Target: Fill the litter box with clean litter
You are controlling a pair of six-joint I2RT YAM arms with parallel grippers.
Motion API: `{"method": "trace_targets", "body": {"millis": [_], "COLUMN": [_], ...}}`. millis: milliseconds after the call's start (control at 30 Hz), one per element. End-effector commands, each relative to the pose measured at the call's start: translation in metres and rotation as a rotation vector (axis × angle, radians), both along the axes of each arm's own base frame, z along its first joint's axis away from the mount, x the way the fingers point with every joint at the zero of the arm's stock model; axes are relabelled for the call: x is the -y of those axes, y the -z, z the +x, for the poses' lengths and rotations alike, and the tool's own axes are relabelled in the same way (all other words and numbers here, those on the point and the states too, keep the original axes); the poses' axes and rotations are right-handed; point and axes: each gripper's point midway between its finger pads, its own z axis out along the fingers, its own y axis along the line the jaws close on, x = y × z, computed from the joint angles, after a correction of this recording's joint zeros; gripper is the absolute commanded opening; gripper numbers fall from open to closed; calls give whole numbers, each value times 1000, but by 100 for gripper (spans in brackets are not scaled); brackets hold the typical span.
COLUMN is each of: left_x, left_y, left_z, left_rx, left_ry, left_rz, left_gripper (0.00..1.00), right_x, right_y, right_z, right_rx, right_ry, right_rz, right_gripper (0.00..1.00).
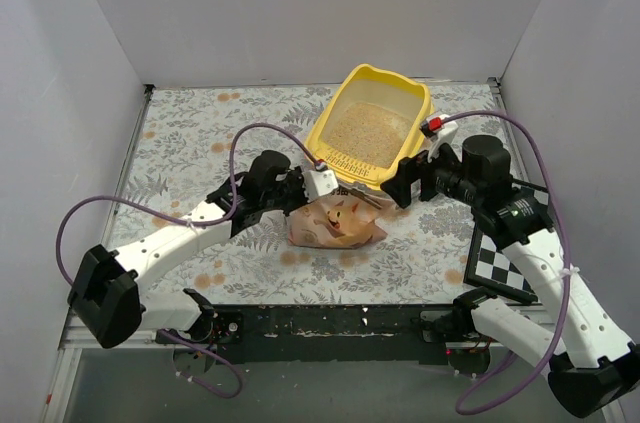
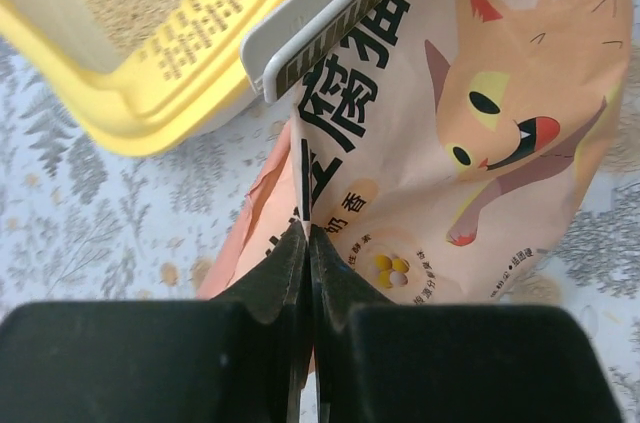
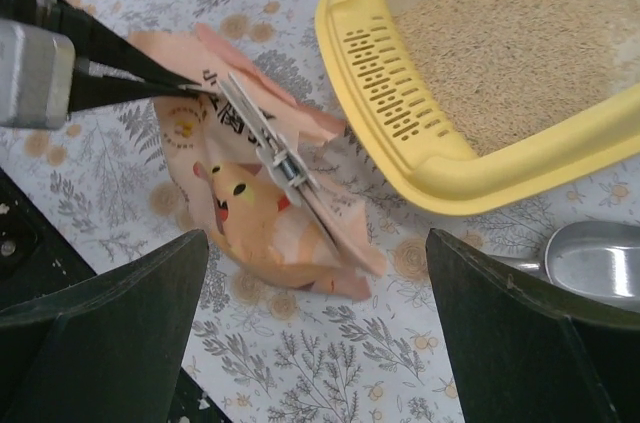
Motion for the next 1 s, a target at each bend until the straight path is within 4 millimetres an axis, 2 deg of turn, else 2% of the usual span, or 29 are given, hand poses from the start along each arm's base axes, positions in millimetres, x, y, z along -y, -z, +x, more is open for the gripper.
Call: {"method": "trace_targets", "body": {"millis": [0, 233, 267, 333, 367, 433, 533, 600, 733, 767, 800, 867, 967], "left_x": [-35, -36, -34, -31, -28, -26, -23, -23, -16, -13, -12, -15, -33], "left_y": [-60, -67, -68, -70, -74, -79, -90, -94, -102, -101, -100, -100, -102], "left_z": [32, 20, 18, 14, 9, 1, -12, -17, -34, -44, -49, -46, -27], "left_rx": [279, 325, 323, 294, 278, 215, 80, -27, -181, -219, -235, -245, -185], "left_ry": [-107, -40, -38, -36, -34, -52, -109, -171, -200, -160, -144, -206, -379], "left_rz": [-47, -67, -80, -123, -152, -221, -317, -358, -430, -431, -436, -480, -537], "left_gripper": [0, 0, 5, 29, 35, 41, 59, 67, 82, 87, 98, 98, 98], "right_x": [-22, -56, -60, -66, -68, -71, -73, -73, -82, -84, -87, -91, -95], "right_y": [-2, 2, 4, 12, 15, 21, 31, 34, 52, 55, 61, 63, 64], "right_z": [-5, -11, -11, -9, -9, -7, -6, 0, 4, 5, 6, 11, 18], "right_rx": [78, 196, 214, 237, 255, 312, 360, 387, 371, 370, 360, 372, 378], "right_ry": [-171, -383, -409, -448, -474, -504, -545, -535, -546, -546, -548, -528, -504], "right_rz": [16, -16, -35, -100, -132, -169, -226, -240, -255, -257, -266, -279, -275], "right_gripper": [97, 96, 96, 97, 98, 98, 98, 98, 98, 98, 98, 98, 98]}}
